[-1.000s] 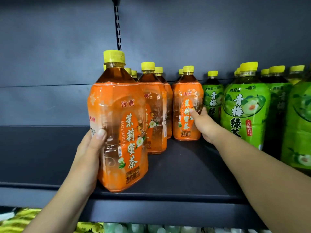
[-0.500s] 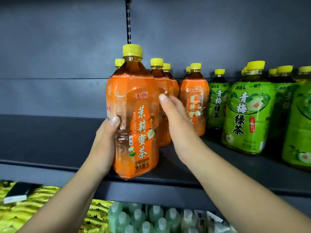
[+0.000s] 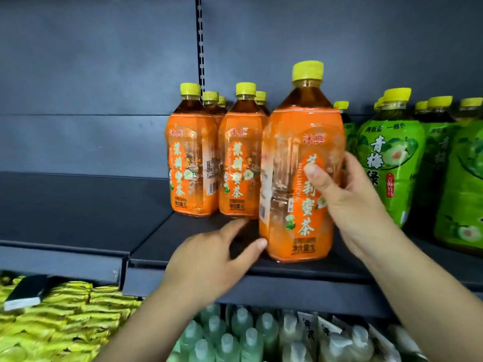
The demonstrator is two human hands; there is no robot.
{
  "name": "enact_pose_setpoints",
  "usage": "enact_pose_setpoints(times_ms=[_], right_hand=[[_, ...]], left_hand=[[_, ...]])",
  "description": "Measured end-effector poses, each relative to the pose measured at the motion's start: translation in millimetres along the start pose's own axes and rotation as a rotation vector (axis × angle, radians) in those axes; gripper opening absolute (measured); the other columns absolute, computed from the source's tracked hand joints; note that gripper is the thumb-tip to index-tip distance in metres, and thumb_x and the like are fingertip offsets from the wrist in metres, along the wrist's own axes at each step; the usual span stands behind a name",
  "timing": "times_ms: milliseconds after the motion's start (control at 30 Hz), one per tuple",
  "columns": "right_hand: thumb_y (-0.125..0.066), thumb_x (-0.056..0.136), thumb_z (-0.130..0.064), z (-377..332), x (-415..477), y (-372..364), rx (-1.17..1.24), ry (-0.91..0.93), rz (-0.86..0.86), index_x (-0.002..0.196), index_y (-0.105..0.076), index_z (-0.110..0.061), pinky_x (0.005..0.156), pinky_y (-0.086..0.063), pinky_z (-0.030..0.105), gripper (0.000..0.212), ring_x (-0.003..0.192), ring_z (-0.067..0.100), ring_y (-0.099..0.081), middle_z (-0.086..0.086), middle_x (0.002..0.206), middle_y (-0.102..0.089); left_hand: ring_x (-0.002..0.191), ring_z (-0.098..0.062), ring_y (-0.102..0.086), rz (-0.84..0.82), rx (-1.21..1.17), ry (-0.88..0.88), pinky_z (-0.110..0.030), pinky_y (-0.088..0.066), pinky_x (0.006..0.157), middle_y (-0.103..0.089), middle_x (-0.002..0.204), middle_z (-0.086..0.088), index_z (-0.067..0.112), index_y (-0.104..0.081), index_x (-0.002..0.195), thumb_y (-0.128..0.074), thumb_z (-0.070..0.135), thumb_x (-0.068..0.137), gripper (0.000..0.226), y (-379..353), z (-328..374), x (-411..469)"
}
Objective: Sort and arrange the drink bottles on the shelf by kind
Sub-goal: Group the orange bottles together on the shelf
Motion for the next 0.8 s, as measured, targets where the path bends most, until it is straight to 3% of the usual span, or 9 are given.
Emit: enact_pose_setpoints(times_ms=[100, 200, 267, 533, 700, 800], right_hand=[[-0.068, 0.059, -0.041, 5.9, 14.8, 17.7, -0.014, -0.050, 0.058, 0.125, -0.044, -0.029, 0.069, -0.053, 0.026, 0.071, 0.092, 0.008, -0.066, -0.008, 0.108, -0.065], [-0.067, 0.076, -0.029, 12.3, 34.5, 29.8, -0.028, -0.133, 0.076, 0.134, -0.035, -0.025, 0.073, -0.051, 0.031, 0.066, 0.098, 0.013, -0.062, -0.001, 0.119, -0.060], [-0.066, 0.081, -0.025, 16.8, 46.6, 34.8, -0.035, -0.171, 0.081, 0.135, -0.034, -0.024, 0.070, -0.050, 0.030, 0.063, 0.095, 0.013, -0.060, 0.001, 0.122, -0.059], [-0.065, 0.082, -0.029, 37.5, 69.9, 38.9, -0.048, -0.223, 0.064, 0.138, -0.033, -0.021, 0.070, -0.051, 0.030, 0.066, 0.097, 0.014, -0.061, 0.004, 0.123, -0.059], [-0.065, 0.082, -0.028, 44.3, 79.7, 41.4, -0.034, -0.249, -0.008, 0.136, -0.037, -0.023, 0.075, -0.050, 0.031, 0.061, 0.097, 0.013, -0.061, 0.003, 0.121, -0.061], [-0.065, 0.082, -0.029, 50.1, 86.0, 37.0, -0.063, -0.247, 0.010, 0.136, -0.036, -0.025, 0.080, -0.050, 0.035, 0.062, 0.102, 0.016, -0.060, 0.001, 0.122, -0.059]], left_hand=[[0.113, -0.005, -0.052, -0.001, 0.041, -0.010, -0.023, -0.045, 0.088, -0.057, 0.123, 0.019, 0.040, -0.052, 0.122, -0.037, 0.063, 0.083, 0.047, -4.6, -0.3, 6.0], [0.100, -0.007, -0.058, 0.030, -0.056, 0.026, -0.023, -0.046, 0.079, -0.065, 0.107, 0.016, 0.035, -0.059, 0.113, -0.042, 0.063, 0.081, 0.046, 0.5, -0.7, 15.7], [0.091, -0.012, -0.059, 0.085, -0.167, 0.097, -0.026, -0.045, 0.073, -0.064, 0.093, 0.010, 0.028, -0.055, 0.113, -0.049, 0.060, 0.079, 0.047, 6.7, -5.2, 32.0], [0.076, -0.022, -0.053, 0.269, -0.128, 0.159, -0.031, -0.043, 0.066, -0.049, 0.074, 0.002, 0.017, -0.037, 0.093, -0.063, 0.045, 0.079, 0.041, 14.5, -10.1, 94.3], [0.057, -0.011, -0.044, 0.318, -0.229, 0.131, -0.026, -0.033, 0.049, -0.043, 0.065, 0.004, 0.016, -0.034, 0.087, -0.067, 0.040, 0.078, 0.042, 4.9, -10.0, 99.7], [0.056, -0.008, -0.042, 0.341, -0.254, 0.123, -0.022, -0.031, 0.048, -0.043, 0.065, 0.005, 0.015, -0.035, 0.087, -0.068, 0.039, 0.077, 0.042, 4.9, -11.4, 100.6]])
Point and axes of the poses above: each hand's wrist, its own x-axis towards the middle knuckle, its own y-axis out of the back of the hand, z = x × y, the point moved 3 cm from there along x, towards the middle knuckle
